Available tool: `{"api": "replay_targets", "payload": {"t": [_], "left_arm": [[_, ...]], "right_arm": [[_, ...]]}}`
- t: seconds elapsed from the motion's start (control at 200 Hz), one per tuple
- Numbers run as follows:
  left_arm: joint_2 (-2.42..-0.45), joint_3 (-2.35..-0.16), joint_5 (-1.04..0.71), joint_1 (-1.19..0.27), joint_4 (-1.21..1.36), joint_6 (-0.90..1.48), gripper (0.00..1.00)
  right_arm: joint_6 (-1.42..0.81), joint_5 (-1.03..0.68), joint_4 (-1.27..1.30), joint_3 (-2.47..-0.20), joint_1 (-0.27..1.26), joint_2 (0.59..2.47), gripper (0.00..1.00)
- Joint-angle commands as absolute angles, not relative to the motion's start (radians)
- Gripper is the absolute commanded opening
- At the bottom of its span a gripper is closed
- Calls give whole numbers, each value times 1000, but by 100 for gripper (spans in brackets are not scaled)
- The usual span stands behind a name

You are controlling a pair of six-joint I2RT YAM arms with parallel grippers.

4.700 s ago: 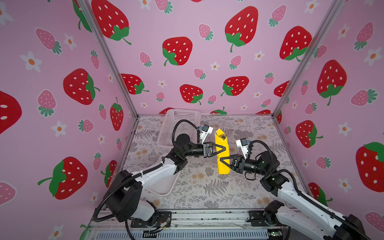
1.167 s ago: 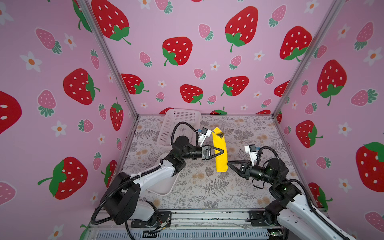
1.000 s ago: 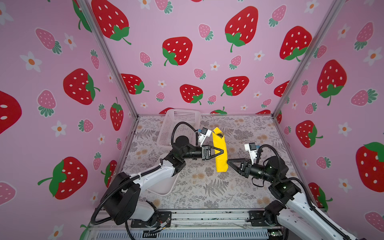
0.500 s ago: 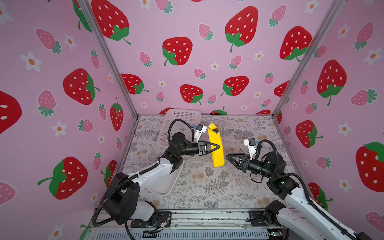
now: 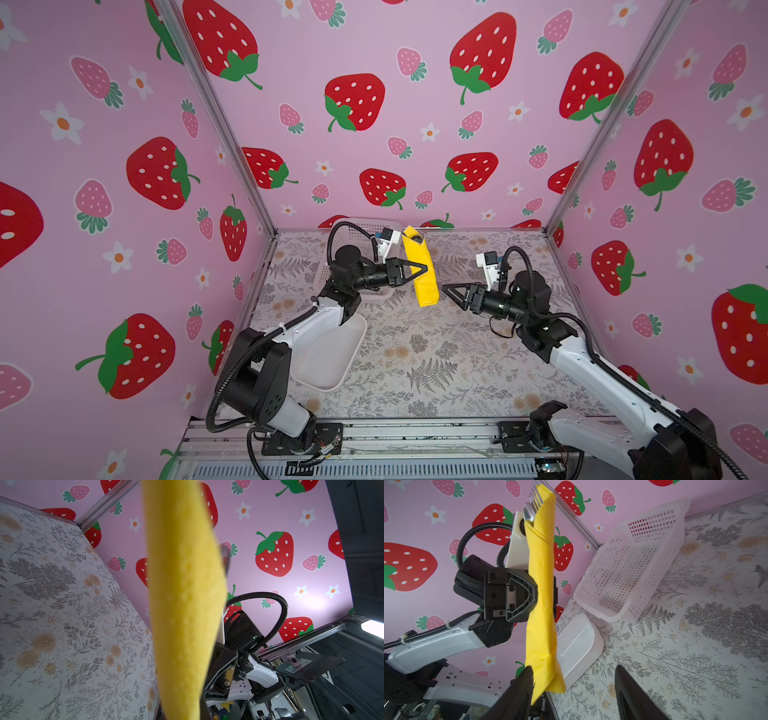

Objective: Place the utensils on the paper napkin and roll it up
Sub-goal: 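Carry the yellow roll with the left gripper over the white basket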

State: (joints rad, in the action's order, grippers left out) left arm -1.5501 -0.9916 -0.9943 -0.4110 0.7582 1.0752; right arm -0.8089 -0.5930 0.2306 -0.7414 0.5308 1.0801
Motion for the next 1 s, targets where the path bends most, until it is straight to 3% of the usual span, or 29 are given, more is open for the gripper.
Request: {"api": "replay_targets", "payload": {"t": [0.0,0.345,0.735,0.995], "left_arm": [[-1564,-1058,-1054,-366,836,1115,7],[-1622,-1105,-1123,-192,791,1084,7],[-1726,-1201,-1177,-56,655,983,7],[-1799,-1243,-1204,-6,613,945,7]], "right_arm": [[-812,-516,253,-765,511,1118,65],[-886,-600,316,-821,520,1342,68],[-891,-449,267,-1031,638,1674,68],[-912,-367,246,-1163,694,1797,69]]}}
